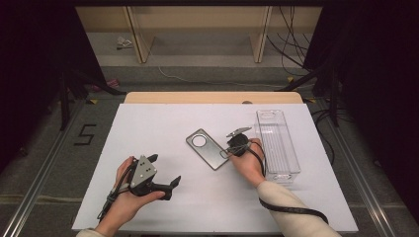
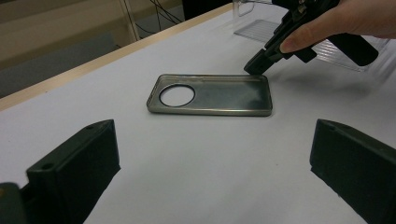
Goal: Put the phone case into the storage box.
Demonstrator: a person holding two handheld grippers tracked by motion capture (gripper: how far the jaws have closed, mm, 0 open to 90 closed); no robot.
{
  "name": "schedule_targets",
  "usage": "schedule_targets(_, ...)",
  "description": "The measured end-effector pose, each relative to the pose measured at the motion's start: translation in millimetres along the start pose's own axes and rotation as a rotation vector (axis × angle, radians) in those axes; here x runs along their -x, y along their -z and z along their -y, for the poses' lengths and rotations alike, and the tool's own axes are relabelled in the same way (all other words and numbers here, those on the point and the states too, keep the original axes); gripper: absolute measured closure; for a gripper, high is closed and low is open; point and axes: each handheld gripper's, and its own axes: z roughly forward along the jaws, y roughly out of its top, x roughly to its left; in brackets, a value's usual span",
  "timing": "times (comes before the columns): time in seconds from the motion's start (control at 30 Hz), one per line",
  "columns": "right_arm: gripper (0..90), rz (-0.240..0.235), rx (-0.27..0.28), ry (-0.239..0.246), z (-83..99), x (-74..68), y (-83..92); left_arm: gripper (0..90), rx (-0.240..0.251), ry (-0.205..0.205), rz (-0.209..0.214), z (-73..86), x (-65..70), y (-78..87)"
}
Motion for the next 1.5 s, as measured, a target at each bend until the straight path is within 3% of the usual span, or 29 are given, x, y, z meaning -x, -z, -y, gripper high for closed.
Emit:
schedule_targets(0.87, 90.0, -0.135, -0.050, 0.098, 1.0, -40.9, 6.5, 1.0, -0.002, -0.006, -0.002, 0.1, -0.1, 0.4)
schedule_targets(1.03, 90.0, -0.140, -0.051, 0.122, 0.8, -47.9, 6.8, 1.0, -0.002, -0.006, -0.001, 0.3, 0.1, 0.2)
schedule_targets(1.47, 90.0, -0.129, -0.040, 0.155, -0.3, -46.6, 9.1, 1.0, -0.007, -0.008, 0.004, 0.7, 0.4, -0.1)
schedule_targets(1.5, 84.7, -0.106, -0.030, 0.176, -2.7, -45.3, 13.0, 1.0, -0.008, -0.009, 0.004, 0.7, 0.5, -0.1)
